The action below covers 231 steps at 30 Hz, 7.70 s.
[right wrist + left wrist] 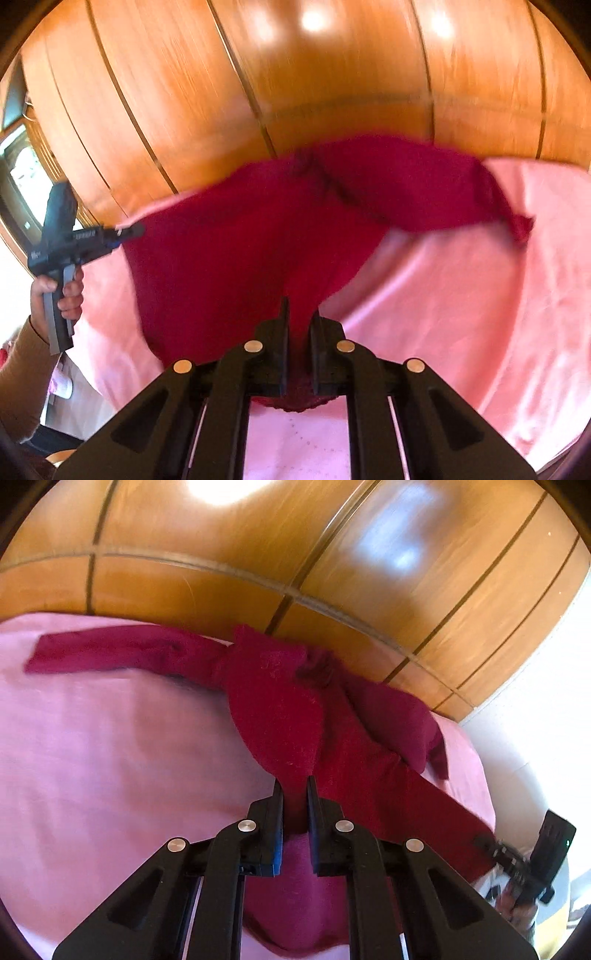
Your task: Fold small clothes
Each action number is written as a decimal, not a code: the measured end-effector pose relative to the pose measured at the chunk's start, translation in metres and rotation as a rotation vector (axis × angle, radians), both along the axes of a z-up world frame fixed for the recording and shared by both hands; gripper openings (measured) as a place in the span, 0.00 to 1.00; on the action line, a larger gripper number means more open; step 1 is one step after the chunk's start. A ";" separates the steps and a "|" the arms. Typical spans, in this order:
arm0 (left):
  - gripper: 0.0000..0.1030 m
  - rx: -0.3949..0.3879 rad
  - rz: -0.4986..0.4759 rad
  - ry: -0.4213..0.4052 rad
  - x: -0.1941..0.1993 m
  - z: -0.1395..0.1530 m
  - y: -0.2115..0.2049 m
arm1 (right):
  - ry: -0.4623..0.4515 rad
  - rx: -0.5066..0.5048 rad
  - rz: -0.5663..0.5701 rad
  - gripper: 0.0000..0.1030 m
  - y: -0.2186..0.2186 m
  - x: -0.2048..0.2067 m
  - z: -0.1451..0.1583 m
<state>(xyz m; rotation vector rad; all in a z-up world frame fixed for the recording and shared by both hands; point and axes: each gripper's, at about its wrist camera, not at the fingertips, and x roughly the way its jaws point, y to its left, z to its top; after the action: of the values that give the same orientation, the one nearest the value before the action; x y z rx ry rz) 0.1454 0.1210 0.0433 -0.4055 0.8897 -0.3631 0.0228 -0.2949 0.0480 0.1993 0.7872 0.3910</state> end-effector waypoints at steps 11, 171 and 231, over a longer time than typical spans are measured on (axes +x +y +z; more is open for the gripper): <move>0.64 -0.013 0.102 0.101 -0.073 -0.054 0.035 | 0.222 -0.059 -0.118 0.08 -0.029 -0.022 -0.077; 0.07 0.285 0.864 0.089 0.090 -0.097 0.279 | 0.093 -0.311 -0.111 0.98 0.088 0.151 -0.160; 0.10 0.061 0.175 0.124 -0.198 -0.119 0.000 | 0.244 -0.113 -0.152 0.10 -0.058 -0.021 -0.139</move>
<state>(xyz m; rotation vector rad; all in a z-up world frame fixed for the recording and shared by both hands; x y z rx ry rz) -0.0522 0.1215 -0.0761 -0.4496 0.9762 -0.1511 0.0017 -0.3529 -0.0911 0.2013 1.0246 0.1793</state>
